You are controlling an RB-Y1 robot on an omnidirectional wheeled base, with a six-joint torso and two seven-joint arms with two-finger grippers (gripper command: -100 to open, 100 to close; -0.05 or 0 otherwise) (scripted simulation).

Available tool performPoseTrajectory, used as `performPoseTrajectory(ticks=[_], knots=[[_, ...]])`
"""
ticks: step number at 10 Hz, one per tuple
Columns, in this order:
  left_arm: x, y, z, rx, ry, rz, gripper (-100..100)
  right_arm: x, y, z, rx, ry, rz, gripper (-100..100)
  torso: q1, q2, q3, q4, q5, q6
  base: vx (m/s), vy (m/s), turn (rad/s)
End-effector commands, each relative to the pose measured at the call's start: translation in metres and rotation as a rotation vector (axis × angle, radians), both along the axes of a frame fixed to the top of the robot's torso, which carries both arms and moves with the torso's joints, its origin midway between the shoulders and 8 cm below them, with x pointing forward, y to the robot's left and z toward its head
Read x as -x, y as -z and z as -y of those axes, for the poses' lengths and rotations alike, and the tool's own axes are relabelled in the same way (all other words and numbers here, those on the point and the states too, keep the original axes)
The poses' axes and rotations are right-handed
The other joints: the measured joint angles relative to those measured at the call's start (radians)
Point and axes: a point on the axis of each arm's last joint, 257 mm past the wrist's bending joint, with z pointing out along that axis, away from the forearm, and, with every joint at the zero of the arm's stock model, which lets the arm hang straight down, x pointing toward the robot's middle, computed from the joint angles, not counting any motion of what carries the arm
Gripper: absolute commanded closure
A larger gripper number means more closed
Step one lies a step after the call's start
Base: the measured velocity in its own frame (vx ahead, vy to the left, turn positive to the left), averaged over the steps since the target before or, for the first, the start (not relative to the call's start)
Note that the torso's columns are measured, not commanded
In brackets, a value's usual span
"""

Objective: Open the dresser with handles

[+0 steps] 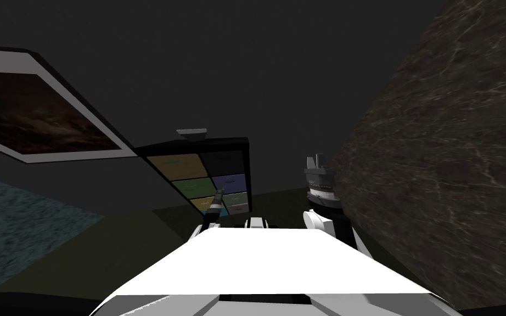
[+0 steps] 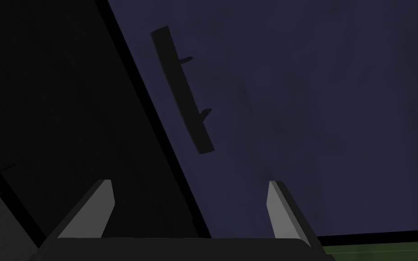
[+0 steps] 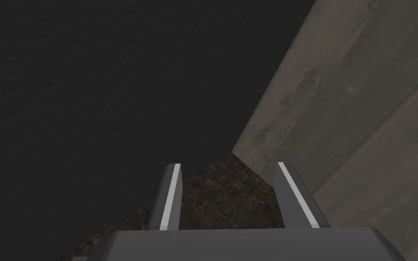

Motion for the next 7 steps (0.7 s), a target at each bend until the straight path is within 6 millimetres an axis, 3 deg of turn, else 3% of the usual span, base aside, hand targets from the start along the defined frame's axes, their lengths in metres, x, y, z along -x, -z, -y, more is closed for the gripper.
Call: performPoseTrajectory(ticks=[1, 4, 7], knots=[[0.001, 0.018, 0.011, 0.043, -0.013, -0.022, -100, 0.000, 0.000, 0.000, 0.000, 0.000, 0.000, 0, 0.000, 0.001, 0.000, 0.000, 0.000, 0.000, 0.056, -0.053, -0.008], [0.000, 0.027, 0.026, 0.102, -0.029, -0.028, -100, 0.000, 0.000, 0.000, 0.000, 0.000, 0.000, 0, 0.001, 0.000, 0.000, 0.000, 0.000, 0.000, 0.030, -0.027, -0.005], [-0.009, 0.015, 0.024, 0.092, -0.027, -0.027, -100, 0.000, 0.000, 0.000, 0.000, 0.000, 0.000, 0, 0.000, -0.002, -0.001, 0.000, 0.000, 0.000, 0.038, -0.001, -0.004]])
